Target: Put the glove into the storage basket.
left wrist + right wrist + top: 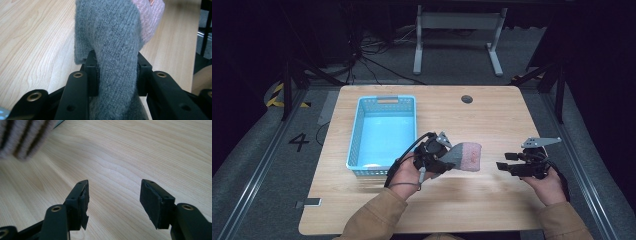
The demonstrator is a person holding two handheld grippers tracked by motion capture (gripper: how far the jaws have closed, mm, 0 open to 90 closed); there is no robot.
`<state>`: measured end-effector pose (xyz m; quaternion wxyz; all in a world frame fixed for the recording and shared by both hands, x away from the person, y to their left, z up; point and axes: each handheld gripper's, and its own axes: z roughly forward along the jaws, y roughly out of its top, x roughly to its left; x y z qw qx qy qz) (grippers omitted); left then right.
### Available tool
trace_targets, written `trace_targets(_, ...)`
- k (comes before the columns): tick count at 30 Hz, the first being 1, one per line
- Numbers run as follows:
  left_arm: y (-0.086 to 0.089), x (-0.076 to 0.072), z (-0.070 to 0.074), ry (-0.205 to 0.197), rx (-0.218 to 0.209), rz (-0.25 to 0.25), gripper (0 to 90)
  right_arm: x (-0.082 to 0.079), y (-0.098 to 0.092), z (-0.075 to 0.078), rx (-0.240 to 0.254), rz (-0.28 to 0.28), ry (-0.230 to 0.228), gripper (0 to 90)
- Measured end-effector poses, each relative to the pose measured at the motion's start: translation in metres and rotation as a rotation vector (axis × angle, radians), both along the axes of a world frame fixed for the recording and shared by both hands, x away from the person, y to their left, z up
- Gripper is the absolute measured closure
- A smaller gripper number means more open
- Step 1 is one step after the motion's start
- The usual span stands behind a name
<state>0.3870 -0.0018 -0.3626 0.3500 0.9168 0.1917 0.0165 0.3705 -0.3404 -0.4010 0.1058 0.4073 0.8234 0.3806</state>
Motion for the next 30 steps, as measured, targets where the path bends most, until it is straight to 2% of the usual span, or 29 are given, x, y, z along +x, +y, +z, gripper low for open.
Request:
trace_targets(14, 0.038, 0.008, 0.026, -0.042, -0.020, 0.040, 65.1, -0.003, -0.003, -0.003, 0.005, -0.002, 0.016, 41.2)
trace_targets(19, 0.055, 0.012, 0.030, -0.057, -0.029, 0.058, 64.9, -0.005, -0.004, -0.004, 0.014, 0.001, 0.023, 41.6)
trace_targets(23, 0.067, 0.016, 0.033, -0.080, -0.018, 0.073, 64.8, -0.005, -0.006, -0.005, 0.019, 0.005, 0.036, 41.7)
trace_targets(30, 0.090, 0.024, 0.035, -0.089, -0.030, 0.126, 64.7, -0.007, -0.006, -0.005, 0.019, 0.005, 0.039, 41.4)
